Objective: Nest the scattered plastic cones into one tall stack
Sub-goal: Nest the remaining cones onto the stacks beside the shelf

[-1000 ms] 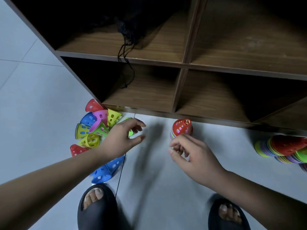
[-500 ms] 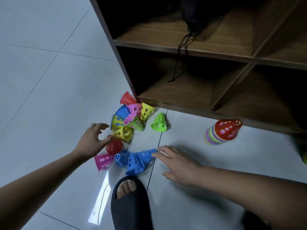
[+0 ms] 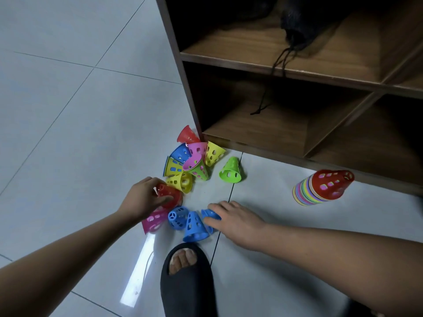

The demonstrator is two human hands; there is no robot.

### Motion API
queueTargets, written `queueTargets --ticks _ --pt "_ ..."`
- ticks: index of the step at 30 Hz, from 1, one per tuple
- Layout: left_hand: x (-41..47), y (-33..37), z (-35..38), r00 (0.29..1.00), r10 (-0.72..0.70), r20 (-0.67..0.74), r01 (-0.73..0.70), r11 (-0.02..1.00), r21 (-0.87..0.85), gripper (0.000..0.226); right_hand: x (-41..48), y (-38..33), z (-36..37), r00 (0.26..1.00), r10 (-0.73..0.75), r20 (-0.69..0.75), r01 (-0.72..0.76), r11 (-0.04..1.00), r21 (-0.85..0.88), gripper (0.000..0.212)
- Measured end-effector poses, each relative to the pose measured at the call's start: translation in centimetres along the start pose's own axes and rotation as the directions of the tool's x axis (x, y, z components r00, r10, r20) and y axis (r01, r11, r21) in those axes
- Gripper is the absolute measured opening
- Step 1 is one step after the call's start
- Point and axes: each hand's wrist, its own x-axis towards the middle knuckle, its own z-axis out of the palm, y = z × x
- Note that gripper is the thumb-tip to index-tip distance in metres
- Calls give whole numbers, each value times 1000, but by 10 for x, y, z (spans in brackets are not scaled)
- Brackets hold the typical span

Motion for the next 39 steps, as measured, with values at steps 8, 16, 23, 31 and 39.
queueTargets --ticks 8,16,23,31,39 --pt "-10 61 -18 955 200 -219 -207 978 -10 45 -31 26 11 977 179 -117 -165 979 122 34" --pt "2 161 -20 916 320 -240 -368 910 -192 47 -93 35 -72 843 490 -221 -339 804 488 59" --pt "5 236 -22 905 351 -239 -417 844 -337 45 -162 45 -138 698 666 -263 -385 659 646 50" --pt "3 305 -14 848 442 -292 -530 732 -429 43 -234 70 -169 478 793 -376 -502 599 624 45" --pt "5 349 8 762 601 -239 -645 678 -351 40 -271 100 -155 356 841 -408 -575 541 614 44"
